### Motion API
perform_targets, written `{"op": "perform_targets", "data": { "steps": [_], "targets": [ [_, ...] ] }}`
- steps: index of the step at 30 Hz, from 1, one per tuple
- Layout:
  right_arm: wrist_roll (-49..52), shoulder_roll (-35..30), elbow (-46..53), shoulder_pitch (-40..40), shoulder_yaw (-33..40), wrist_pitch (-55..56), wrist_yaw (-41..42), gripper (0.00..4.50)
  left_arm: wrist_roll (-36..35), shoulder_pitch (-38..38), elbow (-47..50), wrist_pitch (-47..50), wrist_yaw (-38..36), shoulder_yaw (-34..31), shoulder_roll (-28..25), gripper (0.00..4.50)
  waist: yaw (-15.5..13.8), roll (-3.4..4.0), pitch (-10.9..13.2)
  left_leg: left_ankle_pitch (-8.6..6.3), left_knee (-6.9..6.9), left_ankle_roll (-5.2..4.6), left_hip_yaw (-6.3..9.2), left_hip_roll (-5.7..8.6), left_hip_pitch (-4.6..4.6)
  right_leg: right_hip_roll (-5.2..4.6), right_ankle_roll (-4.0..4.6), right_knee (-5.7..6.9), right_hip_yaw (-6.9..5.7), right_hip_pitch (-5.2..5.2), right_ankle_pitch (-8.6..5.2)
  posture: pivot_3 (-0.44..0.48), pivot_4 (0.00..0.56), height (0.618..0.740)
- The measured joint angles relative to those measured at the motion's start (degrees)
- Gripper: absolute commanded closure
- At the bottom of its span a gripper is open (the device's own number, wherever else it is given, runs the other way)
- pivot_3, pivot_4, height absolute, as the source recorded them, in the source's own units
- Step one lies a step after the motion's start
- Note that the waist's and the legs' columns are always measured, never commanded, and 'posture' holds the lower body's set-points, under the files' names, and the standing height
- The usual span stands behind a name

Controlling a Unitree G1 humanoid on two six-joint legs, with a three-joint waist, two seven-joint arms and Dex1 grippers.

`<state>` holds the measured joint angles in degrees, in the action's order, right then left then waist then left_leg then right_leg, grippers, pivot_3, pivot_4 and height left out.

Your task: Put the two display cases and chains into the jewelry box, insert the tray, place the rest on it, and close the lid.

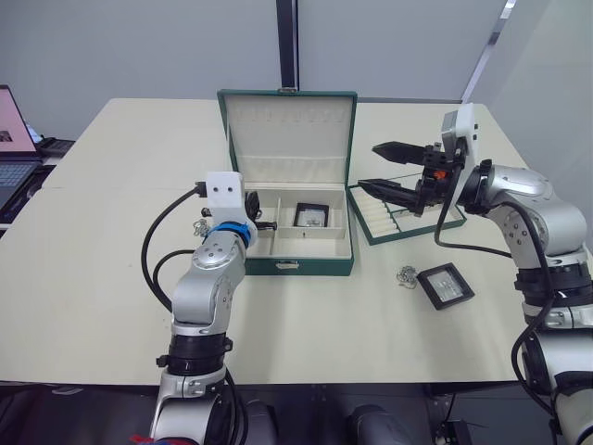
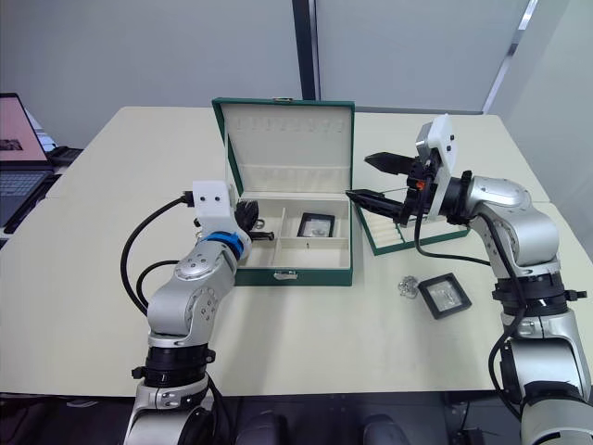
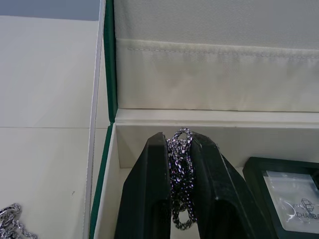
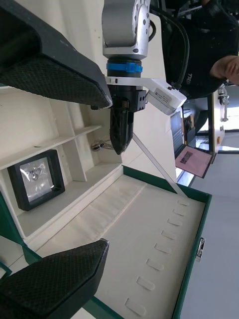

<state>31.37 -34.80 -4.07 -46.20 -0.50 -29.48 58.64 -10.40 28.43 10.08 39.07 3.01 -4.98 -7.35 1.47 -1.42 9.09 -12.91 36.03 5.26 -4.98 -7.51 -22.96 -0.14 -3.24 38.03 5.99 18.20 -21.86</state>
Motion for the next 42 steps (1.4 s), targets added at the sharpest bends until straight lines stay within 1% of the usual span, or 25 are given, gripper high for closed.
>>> {"op": "perform_targets", "data": {
  "steps": [24,26,27,33,35,37,38,42],
  "targets": [
    [-0.58,0.01,0.33,0.17,0.00,0.00,0.04,0.00,0.10,0.87,-1.08,-0.35,-0.12,-0.52,1.01,4.26,0.01,0.00,0.00,0.00,-0.01,0.00,-0.01,0.00,0.00,0.00,0.00,-0.01,0.00,0.00,0.00,0.000,0.150,0.740],
    [-0.58,0.01,0.35,0.20,0.02,0.00,0.03,0.00,0.08,0.87,-1.42,-0.37,-0.13,-0.57,1.06,3.55,0.01,0.00,0.00,0.00,-0.01,0.00,-0.01,0.00,0.00,0.00,0.00,0.00,0.00,0.00,0.00,0.000,0.150,0.740],
    [-0.58,0.01,0.37,0.23,0.03,0.00,0.03,0.00,0.07,0.87,-1.46,-0.38,-0.12,-0.62,1.11,3.32,0.01,0.00,0.00,0.00,-0.01,0.00,-0.01,0.00,0.00,0.00,0.00,0.00,0.00,0.00,0.00,0.000,0.150,0.740],
    [-0.57,0.03,0.50,0.39,0.53,0.00,0.03,0.00,-0.10,0.88,-1.46,-0.77,-0.13,-1.11,1.42,1.43,0.01,0.00,0.00,0.00,-0.01,0.00,-0.01,0.00,0.00,0.00,0.00,-0.01,0.00,0.00,0.00,0.000,0.150,0.740],
    [-0.57,0.04,0.54,0.45,0.55,0.00,0.05,0.00,-0.26,0.88,-1.45,-0.81,-0.19,-1.13,1.60,0.89,0.00,0.00,0.00,0.00,-0.01,0.00,-0.01,0.00,0.00,0.00,0.00,-0.01,0.00,0.00,0.00,0.000,0.150,0.740],
    [-0.57,0.05,0.54,0.46,0.55,0.00,0.06,0.00,-0.41,0.88,-1.46,-0.83,-0.27,-1.16,1.92,0.20,0.01,0.00,0.00,0.00,-0.01,0.00,-0.01,0.00,0.00,0.00,0.00,-0.01,0.00,0.00,0.00,0.000,0.150,0.740],
    [-0.57,0.05,0.54,0.46,0.55,0.00,0.07,0.00,-0.55,0.88,-1.45,-0.84,-0.39,-1.15,2.02,0.02,0.01,0.00,0.00,0.00,-0.01,0.00,-0.01,0.00,0.00,0.00,0.00,-0.01,0.00,0.00,0.00,0.000,0.150,0.740],
    [-0.57,0.05,0.54,0.46,0.56,0.00,0.14,0.00,-1.22,0.88,-1.42,-1.01,-1.49,-1.11,2.42,0.02,0.01,0.00,0.00,0.00,-0.01,0.00,-0.01,0.00,0.00,0.00,0.00,-0.01,0.00,0.00,0.00,0.000,0.150,0.740]
  ]
}}
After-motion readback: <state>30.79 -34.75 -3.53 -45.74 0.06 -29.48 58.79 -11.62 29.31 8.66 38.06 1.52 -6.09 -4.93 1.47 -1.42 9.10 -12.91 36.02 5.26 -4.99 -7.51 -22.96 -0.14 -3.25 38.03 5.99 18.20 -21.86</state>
